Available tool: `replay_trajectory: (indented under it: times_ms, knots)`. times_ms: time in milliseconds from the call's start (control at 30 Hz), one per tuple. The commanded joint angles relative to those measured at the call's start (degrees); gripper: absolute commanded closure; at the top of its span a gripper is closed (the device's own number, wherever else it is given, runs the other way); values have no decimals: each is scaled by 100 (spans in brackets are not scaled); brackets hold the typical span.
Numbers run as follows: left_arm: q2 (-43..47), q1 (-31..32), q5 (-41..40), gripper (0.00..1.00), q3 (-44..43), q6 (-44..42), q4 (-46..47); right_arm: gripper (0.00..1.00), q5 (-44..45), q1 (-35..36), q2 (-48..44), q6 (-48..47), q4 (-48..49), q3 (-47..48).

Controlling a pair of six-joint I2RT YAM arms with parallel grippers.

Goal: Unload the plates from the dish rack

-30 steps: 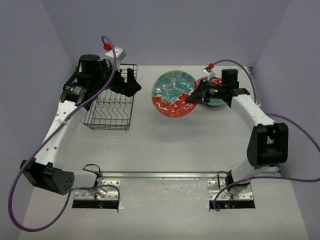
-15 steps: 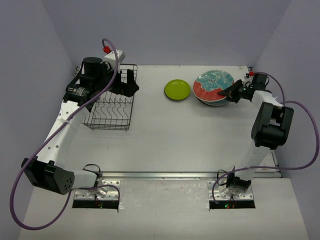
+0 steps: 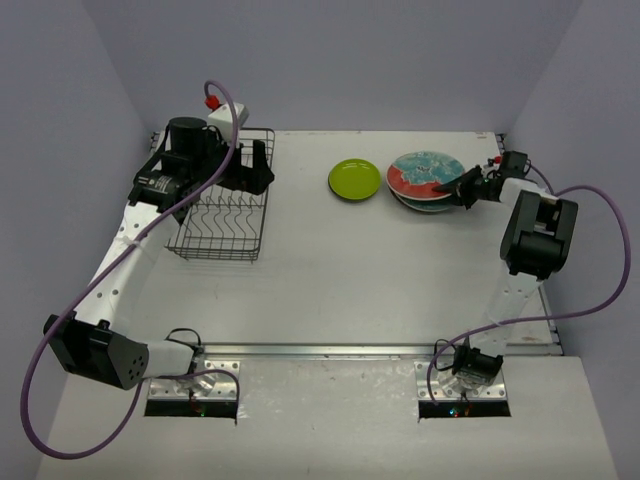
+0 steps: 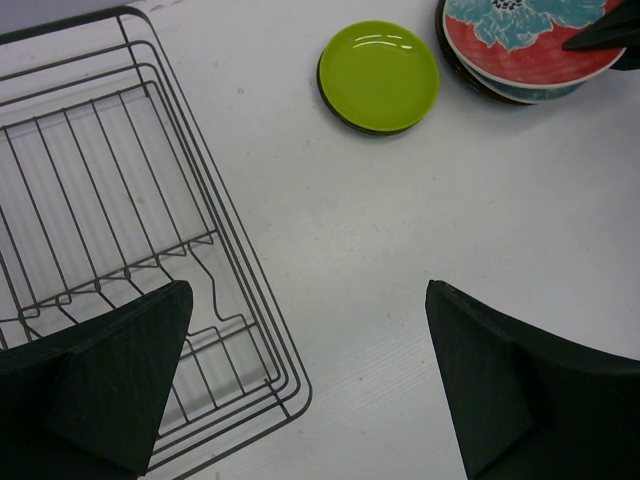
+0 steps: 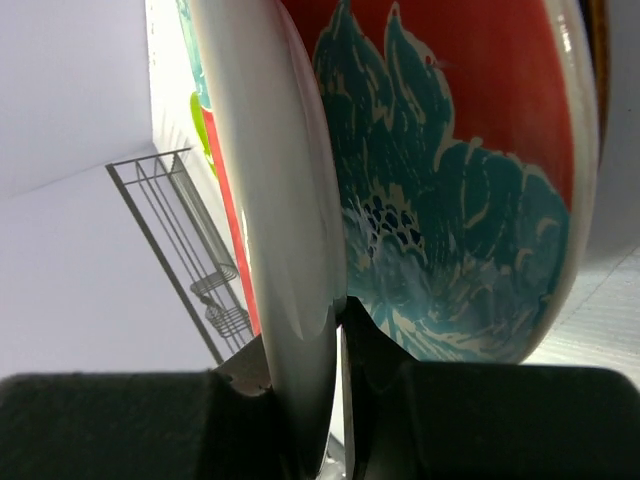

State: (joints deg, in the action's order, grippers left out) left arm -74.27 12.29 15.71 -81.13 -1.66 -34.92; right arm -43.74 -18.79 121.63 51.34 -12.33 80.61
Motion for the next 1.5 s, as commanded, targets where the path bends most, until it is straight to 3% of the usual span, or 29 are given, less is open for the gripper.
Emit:
replay_trajectory:
  times_ms: [0,100,133,167,200,267,367,533,767,867,1067,1167,1233,1467]
  knots:
    - [91,-34,-398,0,73,-8,209,84,-686,-64,-120,396,365,471]
    - [114,-34,-463,0,72,7,145,50,-748,-72,-70,565,140,517]
    - [115,-34,-463,0,63,7,127,49,-790,-72,-69,627,86,501]
    - [121,-34,-482,0,44,7,94,35,-844,-72,-101,732,-12,431]
    - [124,-34,-490,0,31,7,82,29,-875,-72,-135,805,-50,404]
    - [115,-34,-625,0,1,31,43,2,-940,-75,-231,898,-324,322]
    - [90,-34,-776,0,-15,59,-4,1,-896,-72,-396,749,-765,261]
    - [97,-34,-818,0,-81,69,-71,1,33,-81,-741,88,-2081,459]
    - [89,-34,-1007,0,-113,95,-119,1,2617,-72,-737,-428,-3973,1613]
    - [97,-34,-1025,0,-121,95,-138,1,3067,-72,-661,-656,-4279,1882]
    - [105,-34,-706,0,-220,18,-450,1,2591,65,-1086,-1999,-4102,1690]
    - [262,-43,-355,0,40,-107,-547,1,1602,237,-2013,-2772,-3217,396]
    - [412,-111,-359,0,304,-120,-544,1,1428,438,-2555,-3392,-3010,-13]
    - [1003,-734,-670,0,1289,-124,-422,1,2836,1758,-5169,-4778,-1768,-1720]
